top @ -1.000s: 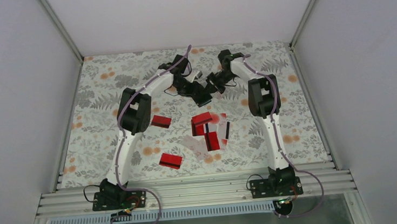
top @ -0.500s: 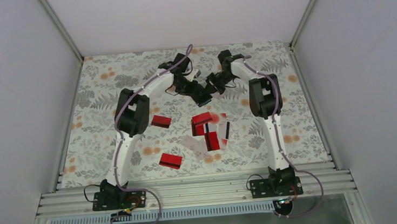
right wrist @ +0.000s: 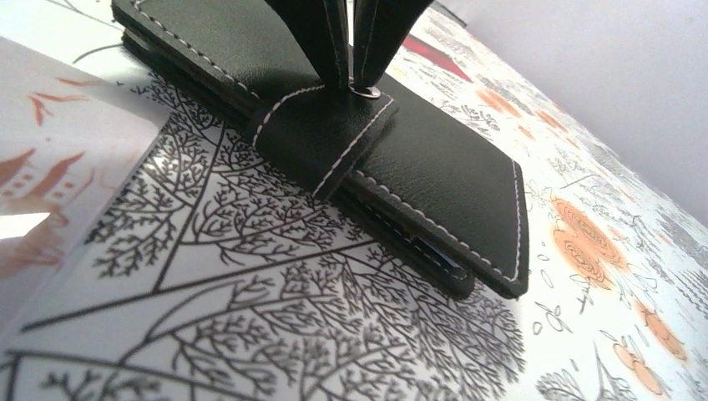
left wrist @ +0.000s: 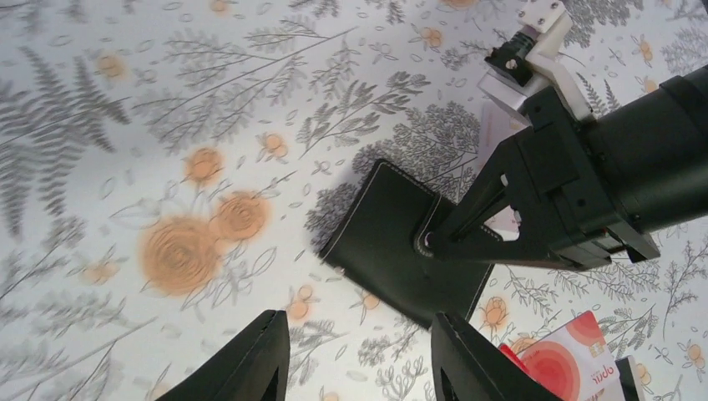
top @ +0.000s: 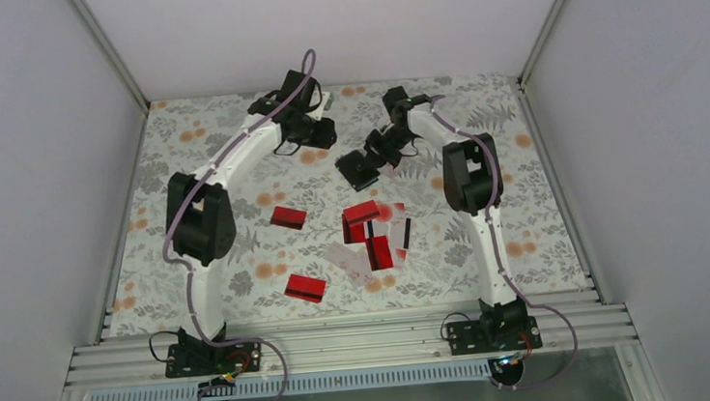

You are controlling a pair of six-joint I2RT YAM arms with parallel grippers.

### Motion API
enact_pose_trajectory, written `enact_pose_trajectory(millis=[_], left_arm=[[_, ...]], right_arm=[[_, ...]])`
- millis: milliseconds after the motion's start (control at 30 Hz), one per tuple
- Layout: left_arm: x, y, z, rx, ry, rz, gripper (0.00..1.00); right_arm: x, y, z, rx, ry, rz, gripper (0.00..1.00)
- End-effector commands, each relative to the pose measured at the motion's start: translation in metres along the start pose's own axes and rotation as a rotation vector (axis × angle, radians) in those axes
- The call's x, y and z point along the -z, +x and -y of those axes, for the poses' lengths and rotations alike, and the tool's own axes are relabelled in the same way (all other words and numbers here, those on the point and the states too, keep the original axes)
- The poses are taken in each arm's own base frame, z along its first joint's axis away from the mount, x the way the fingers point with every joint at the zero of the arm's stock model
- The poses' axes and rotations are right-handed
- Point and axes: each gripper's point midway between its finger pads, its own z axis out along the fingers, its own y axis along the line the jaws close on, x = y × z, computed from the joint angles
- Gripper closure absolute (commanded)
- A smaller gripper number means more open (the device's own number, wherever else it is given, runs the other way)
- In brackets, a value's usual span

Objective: Put the credit cards into the card holder

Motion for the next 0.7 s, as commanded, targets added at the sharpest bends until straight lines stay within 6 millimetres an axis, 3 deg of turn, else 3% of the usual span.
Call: enact_pose_trajectory(millis=[0, 200, 400, 533, 667], left_arm=[[0.041, -0.017, -0.010, 0.003, -0.098, 0.115, 0.53], [0.087, -0.027, -0.020, -0.010, -0.194, 0.221, 0.41], [0.130, -0.032, -0.023, -0.019, -0.251, 0.325, 0.19], [0.163, -0.033, -0.030, -0.023, -0.318, 0.409, 0.07], [0.209, -0.030, -0.043, -0.037, -0.429, 0.526, 0.00]], right_arm=[[0.001, -0.026, 0.021, 0.105, 0.128, 0.133, 0.96], [0.057, -0.004, -0.023, 0.343, 0.073, 0.221, 0.90], [0.119, 0.039, -0.066, 0.589, -0.039, 0.304, 0.72], [0.168, 0.058, -0.075, 0.740, -0.037, 0.474, 0.61], [0.227, 0.070, -0.070, 0.839, 0.017, 0.756, 0.39]])
